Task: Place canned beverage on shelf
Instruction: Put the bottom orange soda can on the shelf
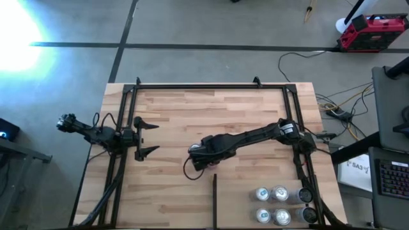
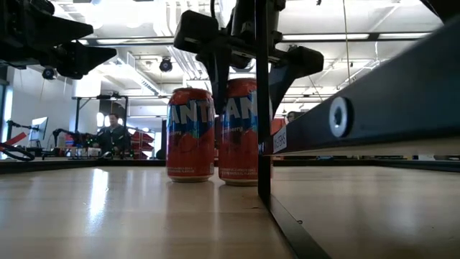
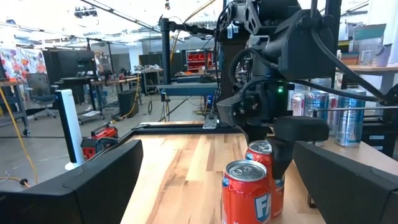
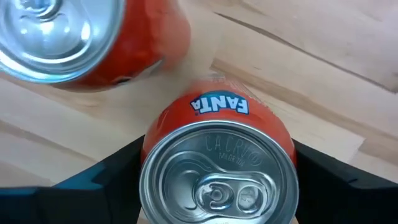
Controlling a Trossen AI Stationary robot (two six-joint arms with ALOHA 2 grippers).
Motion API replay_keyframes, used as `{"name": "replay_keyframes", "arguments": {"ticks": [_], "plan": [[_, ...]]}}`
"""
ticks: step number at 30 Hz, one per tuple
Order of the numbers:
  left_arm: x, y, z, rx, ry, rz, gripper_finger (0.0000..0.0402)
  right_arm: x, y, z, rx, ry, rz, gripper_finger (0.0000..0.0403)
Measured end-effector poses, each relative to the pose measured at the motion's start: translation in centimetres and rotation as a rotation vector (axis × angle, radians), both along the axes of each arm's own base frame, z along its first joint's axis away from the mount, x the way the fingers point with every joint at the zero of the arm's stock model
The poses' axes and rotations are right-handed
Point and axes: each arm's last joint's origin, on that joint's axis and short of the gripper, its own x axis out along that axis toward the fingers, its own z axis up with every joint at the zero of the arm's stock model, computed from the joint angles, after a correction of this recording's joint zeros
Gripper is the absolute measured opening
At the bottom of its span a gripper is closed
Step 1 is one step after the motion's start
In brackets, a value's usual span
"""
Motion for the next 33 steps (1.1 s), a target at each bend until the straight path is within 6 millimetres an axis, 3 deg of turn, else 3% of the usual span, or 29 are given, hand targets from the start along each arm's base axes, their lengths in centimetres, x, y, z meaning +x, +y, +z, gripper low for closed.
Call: {"name": "replay_keyframes", "arguments": {"ticks": [7, 18, 25, 33], "plan": [[0.0, 0.0, 0.0, 0.0, 0.0, 0.0, 0.04, -0.7, -0.1, 1.0, 0.005, 0.07, -0.067, 0.029], [0.0, 0.0, 0.0, 0.0, 0.0, 0.0, 0.04, -3.5, -0.5, 6.6, -0.003, 0.109, -0.143, 0.029], [0.0, 0.0, 0.0, 0.0, 0.0, 0.0, 0.04, -7.2, 2.9, 10.2, 0.021, 0.051, -0.197, 0.029], [0.0, 0.0, 0.0, 0.0, 0.0, 0.0, 0.04, -9.9, 7.2, 10.3, 0.016, 0.053, -0.173, 0.029]]}}
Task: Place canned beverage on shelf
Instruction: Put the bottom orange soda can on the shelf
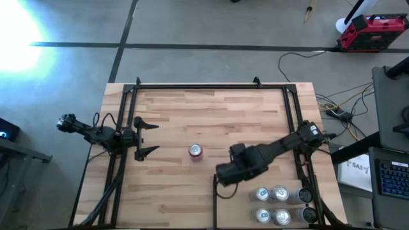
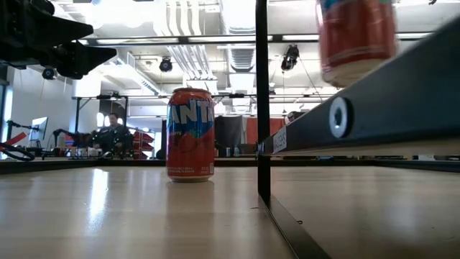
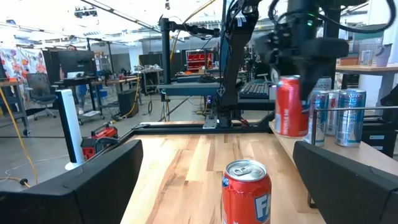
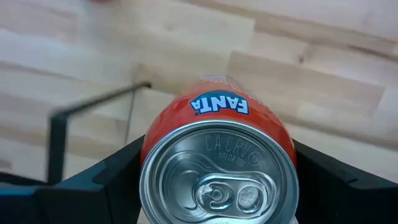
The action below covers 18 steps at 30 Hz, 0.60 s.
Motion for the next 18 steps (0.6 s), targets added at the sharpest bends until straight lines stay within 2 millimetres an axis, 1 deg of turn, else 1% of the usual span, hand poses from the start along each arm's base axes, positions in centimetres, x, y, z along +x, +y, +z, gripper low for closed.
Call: {"name": "replay_keyframes", "arguments": {"ticks": [10, 14, 18], "plan": [[0.0, 0.0, 0.0, 0.0, 0.0, 0.0, 0.04, -1.8, 5.4, -0.8, 0.04, -0.033, 0.085, 0.0293], [0.0, 0.0, 0.0, 0.0, 0.0, 0.0, 0.04, -1.7, 7.2, -1.8, 0.053, -0.046, 0.118, 0.0293], [0.0, 0.0, 0.0, 0.0, 0.0, 0.0, 0.04, -1.5, 8.2, -2.3, 0.086, -0.064, 0.142, 0.0293]]}}
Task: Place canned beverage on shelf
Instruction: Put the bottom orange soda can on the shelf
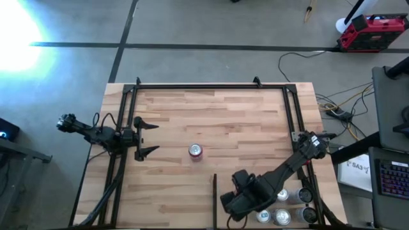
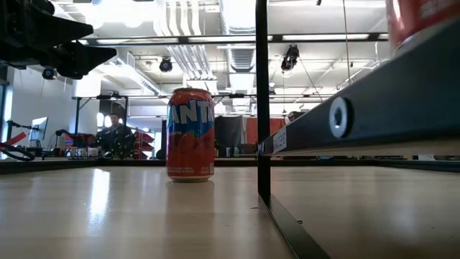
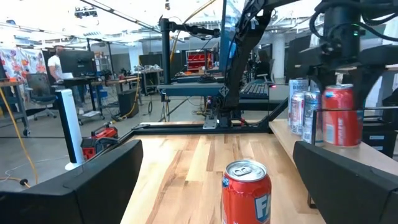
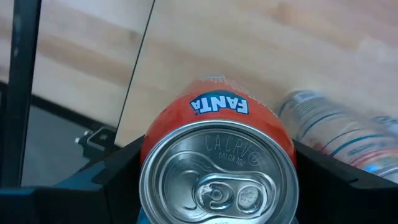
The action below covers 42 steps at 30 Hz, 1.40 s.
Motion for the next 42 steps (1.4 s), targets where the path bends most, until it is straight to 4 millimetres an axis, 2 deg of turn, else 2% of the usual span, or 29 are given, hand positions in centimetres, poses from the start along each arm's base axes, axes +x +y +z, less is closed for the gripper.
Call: {"name": "replay_keyframes", "arguments": {"ticks": [13, 42], "plan": [[0.0, 0.0, 0.0, 0.001, 0.001, 0.0, 0.04, 0.8, 2.4, -1.8, 0.084, -0.012, 0.105, 0.0293], [0.0, 0.0, 0.0, 0.0, 0.001, 0.0, 0.04, 1.4, 2.9, -2.4, 0.098, -0.052, 0.226, 0.0293]]}}
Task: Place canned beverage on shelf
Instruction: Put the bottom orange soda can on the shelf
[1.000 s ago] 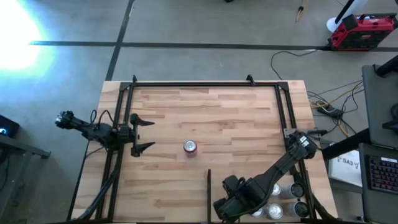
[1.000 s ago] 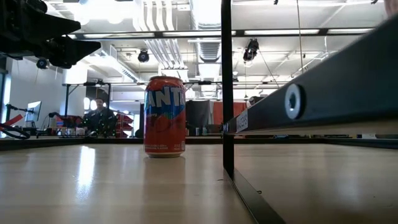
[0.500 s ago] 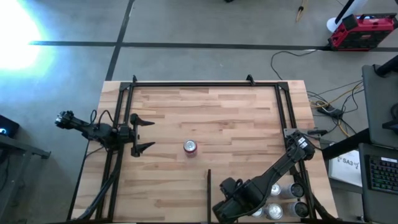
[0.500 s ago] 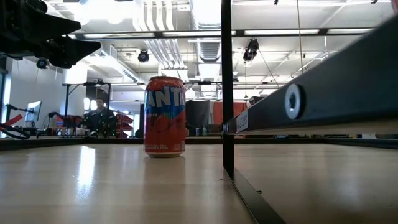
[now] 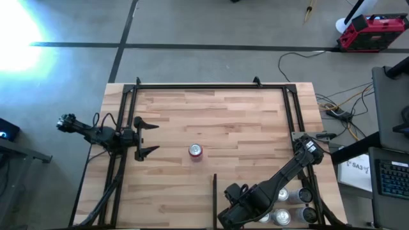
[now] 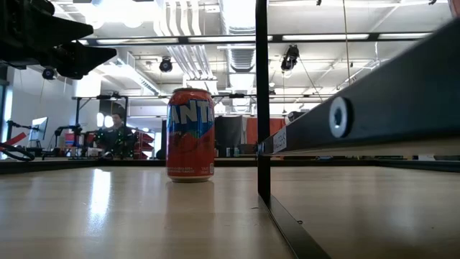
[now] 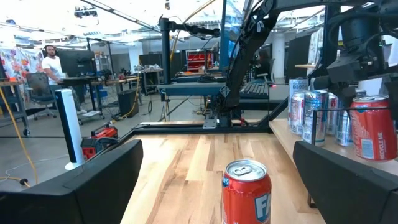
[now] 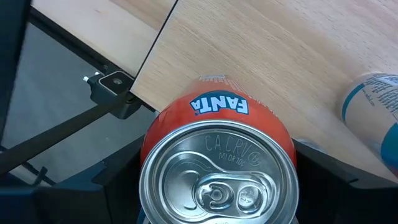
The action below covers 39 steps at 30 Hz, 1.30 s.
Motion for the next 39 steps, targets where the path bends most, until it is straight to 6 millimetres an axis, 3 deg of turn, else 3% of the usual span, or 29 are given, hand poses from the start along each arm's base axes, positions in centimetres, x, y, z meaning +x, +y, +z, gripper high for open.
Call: {"name": "replay_keyframes", "arguments": {"ticks": [39], "plan": [[0.0, 0.0, 0.0, 0.0, 0.0, 0.0, 0.04, 0.19, 0.3, -0.97, 0.033, 0.002, 0.037, 0.0312]]}}
